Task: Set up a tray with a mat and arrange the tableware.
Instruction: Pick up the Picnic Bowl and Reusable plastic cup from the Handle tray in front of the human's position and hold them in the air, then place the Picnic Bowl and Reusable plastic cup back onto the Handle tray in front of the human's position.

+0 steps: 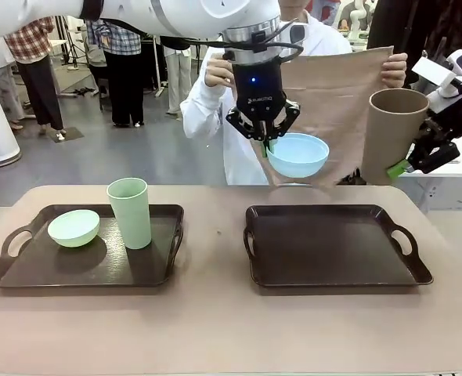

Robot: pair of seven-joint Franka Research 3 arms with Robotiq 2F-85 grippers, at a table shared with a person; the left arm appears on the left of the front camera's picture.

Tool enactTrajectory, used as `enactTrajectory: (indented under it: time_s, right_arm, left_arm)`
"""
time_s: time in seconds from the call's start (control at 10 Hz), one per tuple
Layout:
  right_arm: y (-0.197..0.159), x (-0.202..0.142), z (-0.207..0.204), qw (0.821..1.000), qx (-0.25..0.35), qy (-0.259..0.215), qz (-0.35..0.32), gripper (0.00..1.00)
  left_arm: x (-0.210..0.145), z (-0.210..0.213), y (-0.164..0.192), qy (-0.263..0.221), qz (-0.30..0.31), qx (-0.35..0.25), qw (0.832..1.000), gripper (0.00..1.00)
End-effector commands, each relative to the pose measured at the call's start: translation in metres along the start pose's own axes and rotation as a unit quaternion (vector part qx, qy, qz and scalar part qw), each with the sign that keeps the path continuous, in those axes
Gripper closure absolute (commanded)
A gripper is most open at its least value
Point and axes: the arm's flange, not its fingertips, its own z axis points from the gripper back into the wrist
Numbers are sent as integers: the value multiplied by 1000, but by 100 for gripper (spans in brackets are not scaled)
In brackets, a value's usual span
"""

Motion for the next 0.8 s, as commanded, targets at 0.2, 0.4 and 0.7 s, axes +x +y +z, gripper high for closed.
enactTrajectory:
  time_s: [0.2, 0.4, 0.7]
  right_arm:
    - [-4, -7, -1, 1000, -1, -3, 4, 100]
    - [-4, -7, -1, 1000, -1, -3, 4, 100]
    - [-4, -7, -1, 1000, -1, -3, 4, 100]
  left_arm:
    - [1, 3, -2, -4, 0, -1, 1000, 100]
    - [1, 3, -2, -4, 0, -1, 1000, 100]
    - [1, 3, -2, -4, 0, -1, 1000, 100]
